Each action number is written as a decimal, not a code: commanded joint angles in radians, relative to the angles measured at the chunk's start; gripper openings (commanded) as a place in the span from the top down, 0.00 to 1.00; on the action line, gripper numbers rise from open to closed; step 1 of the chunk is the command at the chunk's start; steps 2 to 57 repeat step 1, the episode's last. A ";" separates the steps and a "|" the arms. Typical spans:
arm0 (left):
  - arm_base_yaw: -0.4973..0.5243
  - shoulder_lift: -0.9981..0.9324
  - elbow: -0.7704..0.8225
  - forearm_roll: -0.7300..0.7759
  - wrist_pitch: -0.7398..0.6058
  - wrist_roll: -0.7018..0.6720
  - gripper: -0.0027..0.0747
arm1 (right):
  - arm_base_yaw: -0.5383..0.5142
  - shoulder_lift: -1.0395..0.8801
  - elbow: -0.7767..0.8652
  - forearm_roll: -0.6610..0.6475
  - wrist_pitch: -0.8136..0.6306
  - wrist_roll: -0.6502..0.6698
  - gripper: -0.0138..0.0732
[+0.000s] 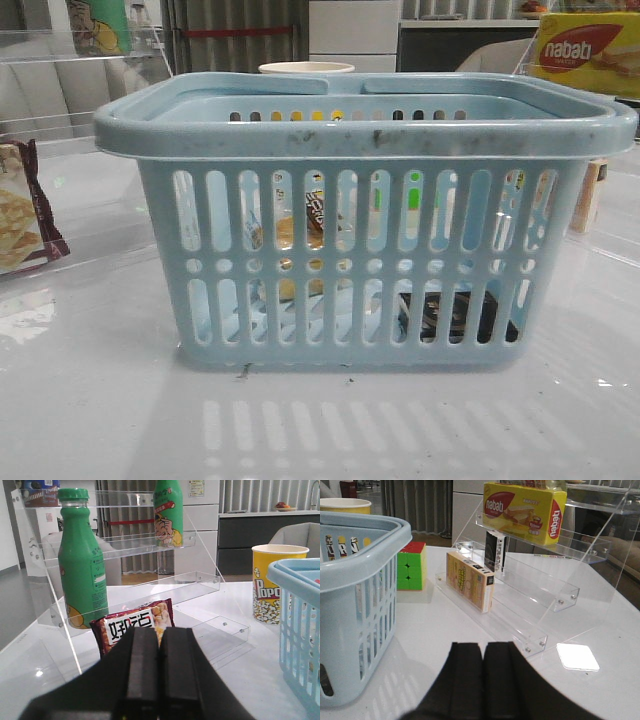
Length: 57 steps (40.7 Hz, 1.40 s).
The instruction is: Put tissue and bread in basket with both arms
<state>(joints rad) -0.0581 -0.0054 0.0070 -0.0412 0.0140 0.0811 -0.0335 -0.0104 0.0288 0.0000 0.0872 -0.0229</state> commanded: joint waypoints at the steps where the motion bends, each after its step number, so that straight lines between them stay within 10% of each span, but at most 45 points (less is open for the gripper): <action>1: 0.000 -0.017 0.000 -0.002 -0.087 0.001 0.85 | -0.005 -0.019 0.001 0.000 -0.093 -0.002 0.78; 57: 0.000 -0.017 0.000 -0.002 -0.087 0.001 0.85 | -0.005 -0.019 0.001 0.000 -0.093 -0.002 0.78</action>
